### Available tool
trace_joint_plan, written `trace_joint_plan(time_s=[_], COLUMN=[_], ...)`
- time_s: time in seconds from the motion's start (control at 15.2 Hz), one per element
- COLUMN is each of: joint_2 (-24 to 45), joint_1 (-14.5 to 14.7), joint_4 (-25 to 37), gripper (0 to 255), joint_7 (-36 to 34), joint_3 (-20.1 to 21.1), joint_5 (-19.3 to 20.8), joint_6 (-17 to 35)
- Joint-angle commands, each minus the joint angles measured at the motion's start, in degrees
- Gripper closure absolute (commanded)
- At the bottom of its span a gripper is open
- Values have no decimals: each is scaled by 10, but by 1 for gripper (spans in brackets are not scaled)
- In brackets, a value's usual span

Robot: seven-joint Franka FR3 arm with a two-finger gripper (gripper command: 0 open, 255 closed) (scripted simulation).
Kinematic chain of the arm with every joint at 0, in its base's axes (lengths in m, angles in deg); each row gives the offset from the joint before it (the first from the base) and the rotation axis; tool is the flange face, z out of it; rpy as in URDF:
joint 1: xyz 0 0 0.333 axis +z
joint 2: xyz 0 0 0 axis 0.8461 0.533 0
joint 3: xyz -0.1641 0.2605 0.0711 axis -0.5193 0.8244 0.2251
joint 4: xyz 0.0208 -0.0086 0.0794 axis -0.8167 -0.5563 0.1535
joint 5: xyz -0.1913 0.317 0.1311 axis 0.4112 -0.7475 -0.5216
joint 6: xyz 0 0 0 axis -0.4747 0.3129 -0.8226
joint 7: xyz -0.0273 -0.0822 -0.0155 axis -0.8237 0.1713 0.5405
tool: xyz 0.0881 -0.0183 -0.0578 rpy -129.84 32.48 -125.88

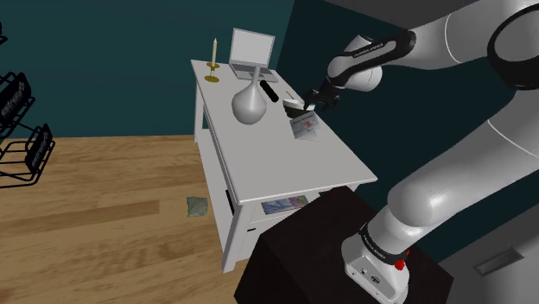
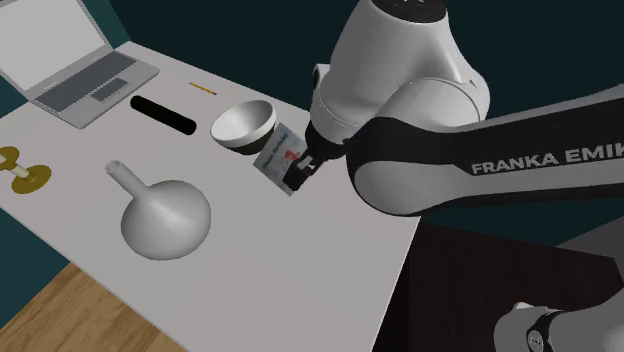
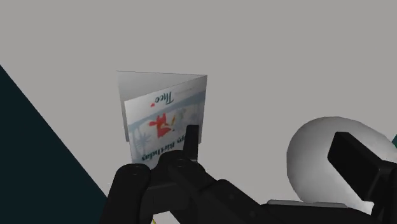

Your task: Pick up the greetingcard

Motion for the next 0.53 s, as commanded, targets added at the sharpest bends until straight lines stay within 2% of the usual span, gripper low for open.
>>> trace_joint_plan(time_s=[0.0,0.46], joint_2=[44,176], joint_1=[-4,-36], joint_4=[23,97], gripper=[0,0], joint_7=[7,59], joint_3=[-9,-23], joint_5=[-15,-102], joint_6=[29,106])
